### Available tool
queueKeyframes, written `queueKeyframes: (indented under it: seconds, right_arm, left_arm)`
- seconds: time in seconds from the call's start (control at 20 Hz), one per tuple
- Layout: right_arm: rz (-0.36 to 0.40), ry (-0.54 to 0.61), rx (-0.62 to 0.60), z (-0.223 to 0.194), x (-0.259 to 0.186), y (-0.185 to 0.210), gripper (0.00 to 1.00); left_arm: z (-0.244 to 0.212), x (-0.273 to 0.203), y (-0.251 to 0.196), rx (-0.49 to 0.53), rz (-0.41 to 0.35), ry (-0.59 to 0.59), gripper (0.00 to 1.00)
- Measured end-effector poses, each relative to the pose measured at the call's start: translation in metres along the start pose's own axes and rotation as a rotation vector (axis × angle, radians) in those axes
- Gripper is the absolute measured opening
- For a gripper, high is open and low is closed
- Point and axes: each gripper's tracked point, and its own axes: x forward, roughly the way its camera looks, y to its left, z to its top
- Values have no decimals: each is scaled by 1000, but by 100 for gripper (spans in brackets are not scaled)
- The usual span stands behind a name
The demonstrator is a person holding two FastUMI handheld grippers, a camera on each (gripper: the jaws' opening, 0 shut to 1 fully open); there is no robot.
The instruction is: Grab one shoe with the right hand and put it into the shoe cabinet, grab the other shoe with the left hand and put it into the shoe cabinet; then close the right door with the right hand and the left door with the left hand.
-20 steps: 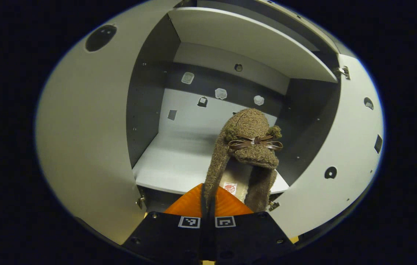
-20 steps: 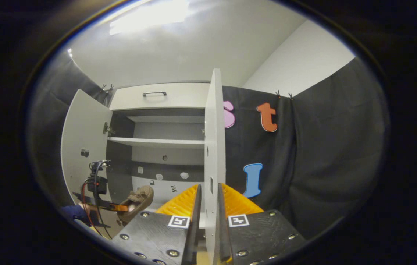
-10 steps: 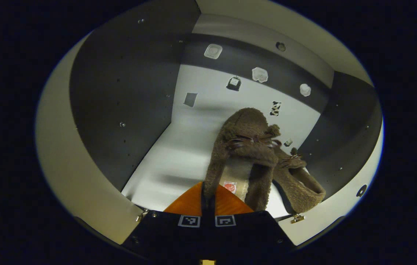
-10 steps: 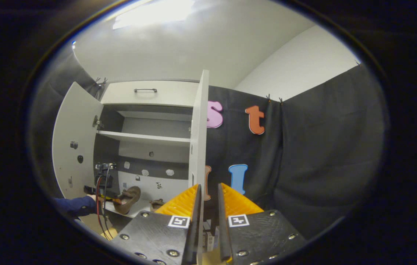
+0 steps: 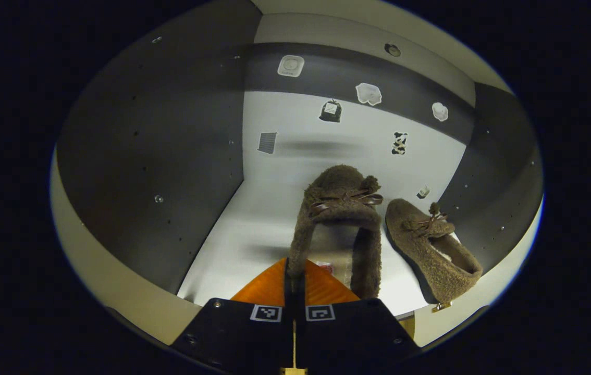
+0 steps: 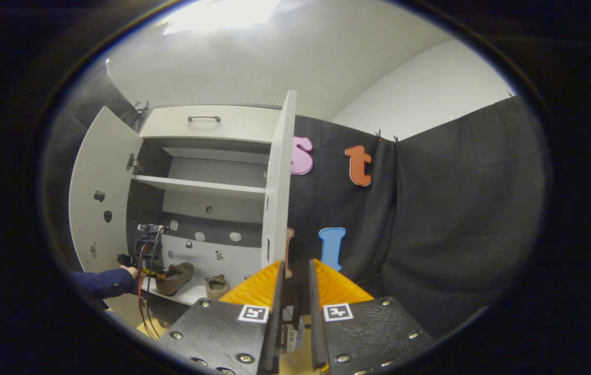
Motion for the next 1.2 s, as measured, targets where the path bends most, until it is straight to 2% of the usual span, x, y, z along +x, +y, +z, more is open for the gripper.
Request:
queueKeyframes:
  seconds: [0.1,0.2,0.25,0.3,0.35,0.45,0.65,0.75,0.9,0.95,1.1,1.15,1.2]
  right_arm:
    - [-3,0,2,-2,-1,-1,24]
    - [-6,4,6,-5,-3,-3,24]
    - [-10,5,10,-5,-4,-5,24]
    - [-14,8,15,-6,-5,-8,24]
    - [-18,11,22,-7,-5,-11,24]
    - [-31,16,35,-9,-4,-18,23]
    - [-32,41,62,-21,1,-25,23]
    - [-30,57,73,-28,7,-27,57]
    - [-26,66,92,-36,13,-28,57]
    - [-26,69,95,-38,15,-28,61]
    - [-11,82,103,-42,20,-24,63]
    - [-7,87,105,-45,23,-22,72]
    - [-5,89,103,-47,26,-22,78]
  left_arm:
    - [4,-1,0,21,13,-9,8]
    - [10,-4,1,49,30,-32,23]
    - [11,-9,4,69,47,-29,25]
    - [12,-13,4,81,49,-29,41]
    - [14,-19,1,81,43,-40,43]
    - [21,-36,-2,70,32,-79,59]
    - [50,-95,-16,95,-13,-180,64]
    - [67,-132,-25,98,-49,-248,66]
    - [87,-191,-32,87,-83,-343,71]
    - [94,-210,-34,82,-100,-382,72]
    - [107,-267,-31,66,-131,-462,72]
    - [109,-283,-29,63,-138,-481,74]
    - [109,-298,-26,59,-145,-501,72]
